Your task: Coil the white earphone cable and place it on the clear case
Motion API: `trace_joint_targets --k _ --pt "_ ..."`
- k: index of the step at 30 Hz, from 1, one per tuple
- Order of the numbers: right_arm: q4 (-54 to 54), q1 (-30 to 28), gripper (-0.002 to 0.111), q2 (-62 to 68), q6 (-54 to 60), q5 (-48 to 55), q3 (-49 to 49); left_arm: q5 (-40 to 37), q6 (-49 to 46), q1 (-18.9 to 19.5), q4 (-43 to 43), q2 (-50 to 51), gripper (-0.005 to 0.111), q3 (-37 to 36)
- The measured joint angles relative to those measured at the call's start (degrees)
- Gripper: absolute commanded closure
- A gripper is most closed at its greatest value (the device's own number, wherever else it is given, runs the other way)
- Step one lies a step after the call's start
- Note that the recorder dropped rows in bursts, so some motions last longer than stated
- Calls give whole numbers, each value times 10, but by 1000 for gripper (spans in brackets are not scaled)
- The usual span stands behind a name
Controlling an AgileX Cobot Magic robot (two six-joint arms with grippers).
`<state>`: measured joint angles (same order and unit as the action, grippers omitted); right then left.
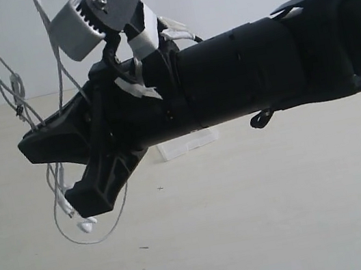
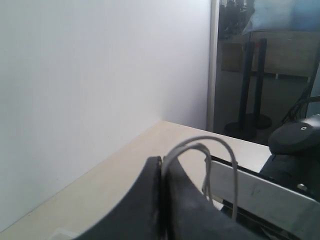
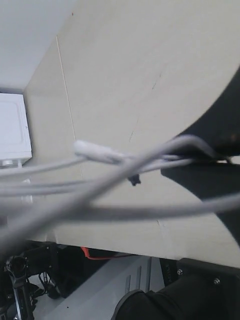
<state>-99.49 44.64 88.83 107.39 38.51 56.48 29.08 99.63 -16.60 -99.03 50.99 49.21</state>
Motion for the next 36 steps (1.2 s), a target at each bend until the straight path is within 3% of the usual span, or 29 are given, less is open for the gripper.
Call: trace_joint_targets --k 4,8,11,24,36 --pt "0 0 87 0 1 0 0 0 0 0 0 0 107 0" --pt "0 0 57 0 1 0 0 0 0 0 -2 0 107 0" --pt "0 0 44 0 1 0 0 0 0 0 -2 0 107 0" --pt "1 0 40 -28 -15 -22 0 0 0 0 -7 0 107 0" --pt "132 0 39 -88 -145 -61 0 0 0 0 -9 0 107 0"
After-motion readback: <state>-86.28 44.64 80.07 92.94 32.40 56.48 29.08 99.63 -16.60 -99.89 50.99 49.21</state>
